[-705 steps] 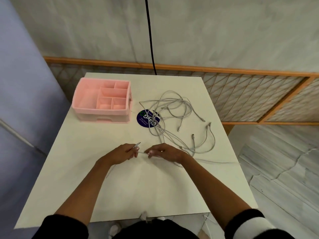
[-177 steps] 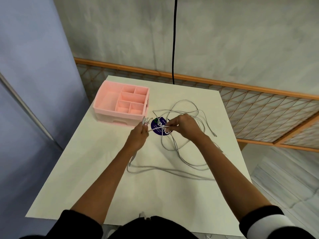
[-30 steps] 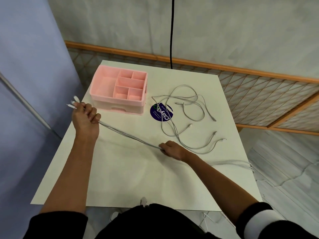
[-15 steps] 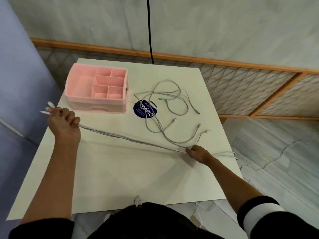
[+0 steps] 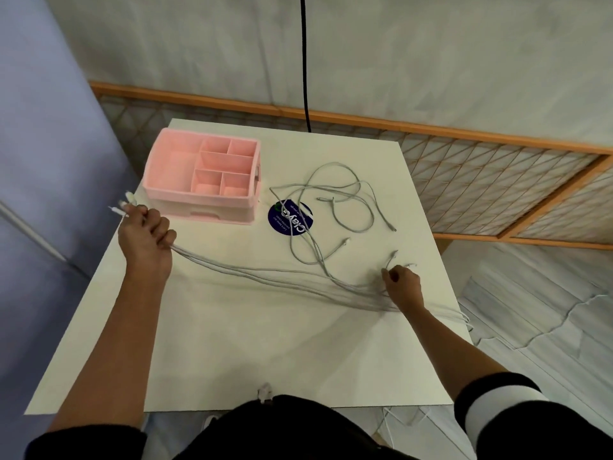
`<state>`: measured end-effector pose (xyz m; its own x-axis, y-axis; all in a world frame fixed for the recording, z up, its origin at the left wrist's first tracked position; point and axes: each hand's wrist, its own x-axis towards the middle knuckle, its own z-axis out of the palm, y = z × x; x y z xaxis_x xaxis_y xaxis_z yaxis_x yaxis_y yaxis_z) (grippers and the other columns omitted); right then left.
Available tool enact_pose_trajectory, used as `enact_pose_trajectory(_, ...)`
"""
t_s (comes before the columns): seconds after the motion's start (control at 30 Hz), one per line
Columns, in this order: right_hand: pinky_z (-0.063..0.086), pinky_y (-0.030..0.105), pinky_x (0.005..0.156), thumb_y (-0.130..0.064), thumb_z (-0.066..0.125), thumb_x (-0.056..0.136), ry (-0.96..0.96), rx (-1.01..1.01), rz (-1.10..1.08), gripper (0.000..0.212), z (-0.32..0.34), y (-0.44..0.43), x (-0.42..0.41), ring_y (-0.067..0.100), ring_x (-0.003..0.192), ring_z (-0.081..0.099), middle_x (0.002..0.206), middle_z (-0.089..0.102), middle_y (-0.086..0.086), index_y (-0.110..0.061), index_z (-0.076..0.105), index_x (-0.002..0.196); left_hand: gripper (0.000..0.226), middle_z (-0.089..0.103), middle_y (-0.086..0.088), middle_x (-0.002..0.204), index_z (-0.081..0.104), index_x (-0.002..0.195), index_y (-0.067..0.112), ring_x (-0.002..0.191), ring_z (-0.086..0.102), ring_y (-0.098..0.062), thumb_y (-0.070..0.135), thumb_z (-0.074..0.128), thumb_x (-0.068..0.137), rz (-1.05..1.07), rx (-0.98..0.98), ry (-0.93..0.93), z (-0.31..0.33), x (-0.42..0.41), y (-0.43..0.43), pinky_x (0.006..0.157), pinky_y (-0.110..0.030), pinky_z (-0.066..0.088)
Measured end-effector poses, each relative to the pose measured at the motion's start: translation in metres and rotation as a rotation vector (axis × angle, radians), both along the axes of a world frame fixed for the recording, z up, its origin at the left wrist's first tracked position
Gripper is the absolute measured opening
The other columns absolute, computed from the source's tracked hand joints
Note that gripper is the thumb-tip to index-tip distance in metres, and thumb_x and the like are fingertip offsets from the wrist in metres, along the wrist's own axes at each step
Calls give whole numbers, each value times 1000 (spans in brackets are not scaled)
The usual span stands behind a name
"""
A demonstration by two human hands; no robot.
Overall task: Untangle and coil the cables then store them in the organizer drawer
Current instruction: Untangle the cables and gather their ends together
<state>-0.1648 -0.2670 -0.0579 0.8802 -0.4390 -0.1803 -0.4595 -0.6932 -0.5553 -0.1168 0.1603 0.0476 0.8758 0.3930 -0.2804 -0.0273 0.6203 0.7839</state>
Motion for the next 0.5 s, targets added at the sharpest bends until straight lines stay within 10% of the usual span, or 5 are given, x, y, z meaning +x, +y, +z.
enact_pose_trajectory(0.33, 39, 45, 105, -1, 57, 85, 182, 134, -304, 55, -9, 15, 48, 41, 126, 43, 136, 42, 28, 9, 35, 133, 37, 29, 13, 45, 41, 70, 23, 35, 20, -3, 28, 29, 105, -74, 11, -51, 1, -4, 4, 34, -15, 13)
enact_pose_trajectory(0.5, 52, 37, 78, -3, 57, 81, 225, 185, -336, 27, -10, 6, 62, 35, 90, 61, 92, 61, 23, 11, 57, 105, 37, 29, 13, 44, 42, 71, 22, 34, 20, -3, 33, 29, 104, -123, 7, -65, 1, -2, 1, 35, -15, 13)
